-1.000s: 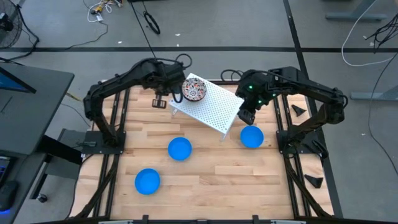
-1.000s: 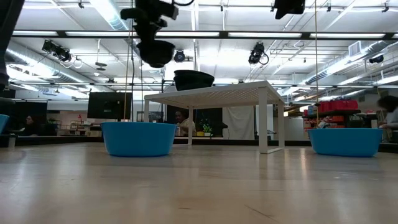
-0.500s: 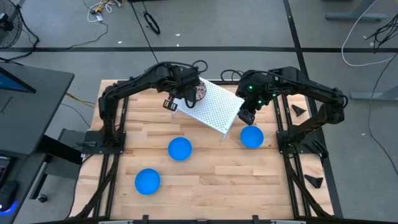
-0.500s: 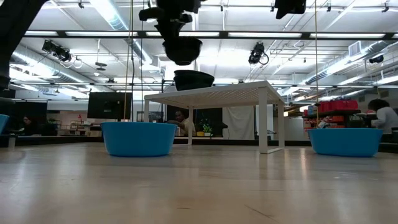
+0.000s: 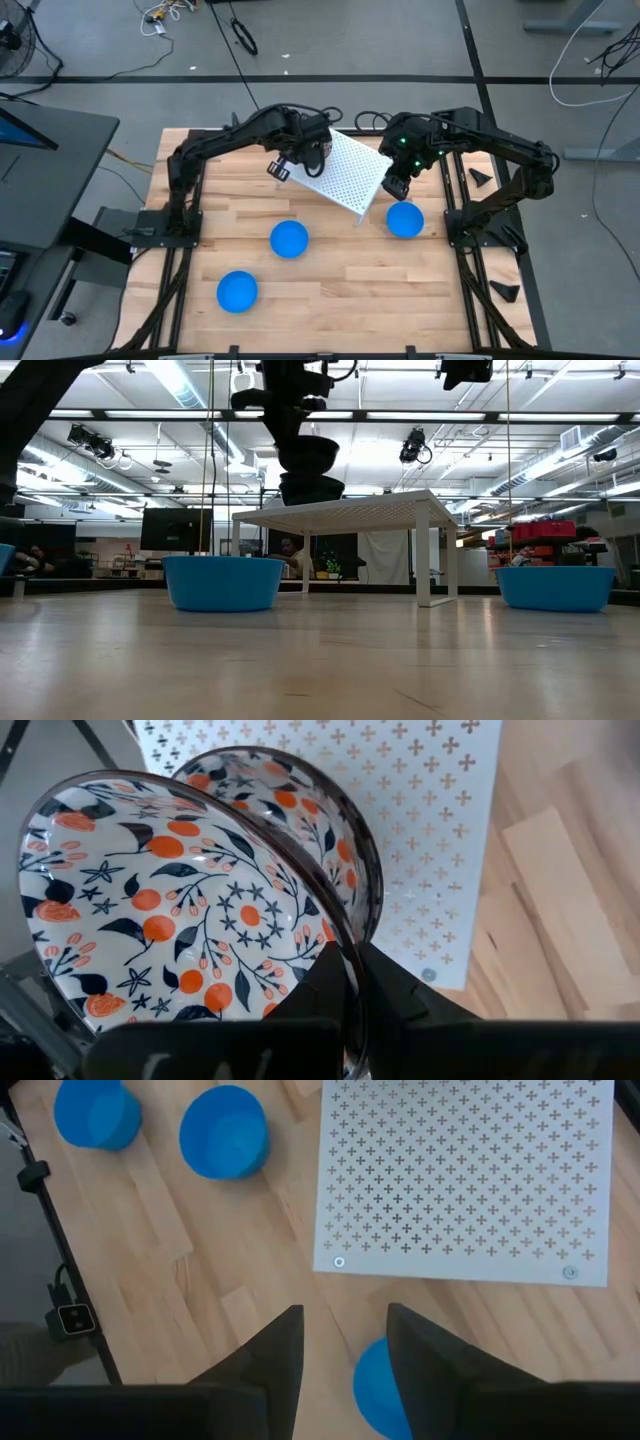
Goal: Pick & Place Mini bowls
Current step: Stack the white patterned bowl on top of the other white patterned bowls on the shelf
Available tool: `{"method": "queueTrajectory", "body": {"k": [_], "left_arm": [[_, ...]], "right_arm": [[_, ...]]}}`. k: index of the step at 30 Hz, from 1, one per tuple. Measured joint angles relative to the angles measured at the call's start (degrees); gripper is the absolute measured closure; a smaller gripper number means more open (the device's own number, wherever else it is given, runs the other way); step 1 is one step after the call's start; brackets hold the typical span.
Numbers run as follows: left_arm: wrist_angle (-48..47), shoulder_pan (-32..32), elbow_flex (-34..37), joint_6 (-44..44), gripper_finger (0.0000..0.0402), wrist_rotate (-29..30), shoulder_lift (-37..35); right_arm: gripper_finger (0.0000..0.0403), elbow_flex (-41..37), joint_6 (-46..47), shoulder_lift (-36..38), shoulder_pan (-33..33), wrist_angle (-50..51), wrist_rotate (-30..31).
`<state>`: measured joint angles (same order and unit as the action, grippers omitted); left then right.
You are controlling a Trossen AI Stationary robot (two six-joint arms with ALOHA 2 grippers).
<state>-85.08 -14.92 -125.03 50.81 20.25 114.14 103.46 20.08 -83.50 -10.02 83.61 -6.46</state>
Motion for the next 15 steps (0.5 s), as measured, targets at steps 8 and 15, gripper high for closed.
{"method": "queueTrajectory", "body": {"k": [8, 15], "left_arm": [[0.83, -0.98, 0.07, -0.74, 0.0389, -2.44, 2.4], [1.47, -2.33, 1.03, -2.16, 0.0389, -3.84, 2.35]], "right_arm": [[0.0257, 0.0, -0.2, -0.02, 0.0, 0.02, 0.02], [0.0257, 0.0, -0.48, -0.02, 0.0, 0.42, 0.02]]}}
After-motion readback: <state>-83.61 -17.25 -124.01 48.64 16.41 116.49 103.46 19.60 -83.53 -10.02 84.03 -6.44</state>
